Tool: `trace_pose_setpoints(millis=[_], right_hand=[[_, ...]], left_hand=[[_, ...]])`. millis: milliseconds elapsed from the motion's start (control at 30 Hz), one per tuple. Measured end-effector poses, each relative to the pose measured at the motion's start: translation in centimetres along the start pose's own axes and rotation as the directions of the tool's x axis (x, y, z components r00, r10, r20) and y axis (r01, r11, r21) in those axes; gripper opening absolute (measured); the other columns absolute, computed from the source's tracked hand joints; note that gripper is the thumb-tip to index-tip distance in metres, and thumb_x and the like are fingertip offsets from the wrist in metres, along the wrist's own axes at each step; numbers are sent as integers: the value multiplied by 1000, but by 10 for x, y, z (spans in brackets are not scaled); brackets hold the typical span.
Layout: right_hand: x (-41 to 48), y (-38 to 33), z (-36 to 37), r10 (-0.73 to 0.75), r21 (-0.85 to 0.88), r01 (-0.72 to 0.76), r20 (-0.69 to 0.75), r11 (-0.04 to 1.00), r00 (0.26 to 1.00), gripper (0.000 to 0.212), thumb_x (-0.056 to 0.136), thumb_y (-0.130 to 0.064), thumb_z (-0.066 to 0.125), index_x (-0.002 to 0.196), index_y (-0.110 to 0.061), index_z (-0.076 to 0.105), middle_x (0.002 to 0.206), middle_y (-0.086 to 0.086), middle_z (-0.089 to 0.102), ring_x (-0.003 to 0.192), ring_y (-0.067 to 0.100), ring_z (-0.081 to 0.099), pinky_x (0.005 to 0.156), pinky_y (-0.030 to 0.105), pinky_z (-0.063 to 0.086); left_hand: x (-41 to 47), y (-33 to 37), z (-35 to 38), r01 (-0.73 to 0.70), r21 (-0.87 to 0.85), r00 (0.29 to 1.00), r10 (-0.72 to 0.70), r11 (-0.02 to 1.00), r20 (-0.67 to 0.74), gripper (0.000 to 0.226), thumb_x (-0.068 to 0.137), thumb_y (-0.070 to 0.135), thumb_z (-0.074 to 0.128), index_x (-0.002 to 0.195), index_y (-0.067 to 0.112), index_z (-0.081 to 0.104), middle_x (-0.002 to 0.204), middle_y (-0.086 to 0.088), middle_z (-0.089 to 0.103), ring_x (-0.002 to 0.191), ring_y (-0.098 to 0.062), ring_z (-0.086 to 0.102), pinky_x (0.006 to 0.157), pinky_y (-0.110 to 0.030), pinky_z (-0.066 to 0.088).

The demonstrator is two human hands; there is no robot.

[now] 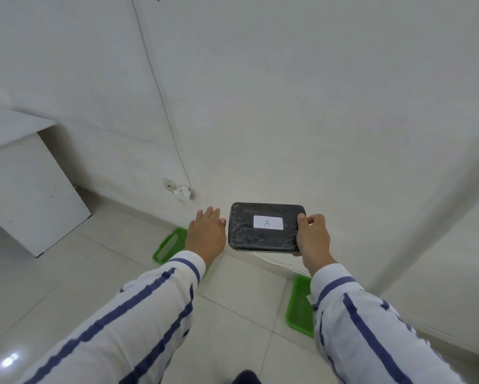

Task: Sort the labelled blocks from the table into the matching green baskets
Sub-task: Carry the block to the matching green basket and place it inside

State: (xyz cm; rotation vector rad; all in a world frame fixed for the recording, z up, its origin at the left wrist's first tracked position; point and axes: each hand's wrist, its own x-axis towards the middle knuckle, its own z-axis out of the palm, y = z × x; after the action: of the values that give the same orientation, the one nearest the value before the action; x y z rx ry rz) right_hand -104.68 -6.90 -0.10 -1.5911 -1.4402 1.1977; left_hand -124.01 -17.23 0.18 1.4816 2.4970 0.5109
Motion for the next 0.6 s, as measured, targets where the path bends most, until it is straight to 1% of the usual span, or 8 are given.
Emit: trace_pose_setpoints(millis=[67, 133, 233, 400, 500, 600], right_hand=[[18, -12, 34, 13, -11, -13, 4, 1000, 1000, 21, 96, -41, 39, 95, -20, 39, 83, 3, 54, 71, 20, 58, 47, 30, 51], [37, -26, 65, 31, -24, -31, 12, 999, 999, 21, 96, -41, 38, 95, -20, 39, 84, 4, 55, 72, 22, 59, 48, 31, 52], [60, -52, 109, 21, -48, -20, 17, 999, 1000, 22, 96, -40, 38, 96, -18, 39, 82, 3, 54, 70, 21, 57, 48, 32, 52], [80, -83, 181, 19, -70, -18, 21, 997, 1000, 22, 95, -40, 39, 97, -18, 40, 83, 3, 55, 73, 23, 58, 60, 40, 57], [84, -98, 229, 30, -56, -30, -4, 998, 1000, 23, 95, -40, 39, 98, -18, 40, 83, 4, 55, 75, 25, 59, 62, 43, 58], [80, -109, 279, 49, -36, -51, -62, 998, 997, 23, 95, -40, 39, 97, -18, 40, 83, 4, 55, 78, 28, 60, 68, 48, 58]], left_hand=[[29, -24, -5, 11, -12, 1000, -11, 1000, 11, 45, 99, 27, 23, 141, 11, 32, 153, -11, 28, 143, -32, 18, 114, -47, 23], [61, -46, -13, 12, -10, 1000, -12, 1000, 8, 44, 99, 27, 25, 139, 11, 34, 152, -10, 31, 142, -32, 20, 112, -46, 25], [107, -79, -29, 26, -17, 1000, -25, 1000, 6, 42, 98, 25, 26, 136, 10, 38, 150, -11, 34, 141, -33, 22, 110, -47, 27], [165, -134, -46, -12, -35, 1000, 13, 999, 15, 38, 98, 25, 26, 128, 10, 43, 144, -10, 41, 134, -32, 32, 105, -46, 35], [196, -172, -58, -50, -40, 998, 51, 998, 24, 41, 98, 25, 25, 133, 9, 40, 147, -12, 38, 138, -34, 27, 107, -46, 29], [227, -217, -74, -104, -33, 993, 106, 994, 50, 42, 99, 25, 24, 134, 9, 39, 148, -12, 36, 140, -34, 25, 108, -47, 28]])
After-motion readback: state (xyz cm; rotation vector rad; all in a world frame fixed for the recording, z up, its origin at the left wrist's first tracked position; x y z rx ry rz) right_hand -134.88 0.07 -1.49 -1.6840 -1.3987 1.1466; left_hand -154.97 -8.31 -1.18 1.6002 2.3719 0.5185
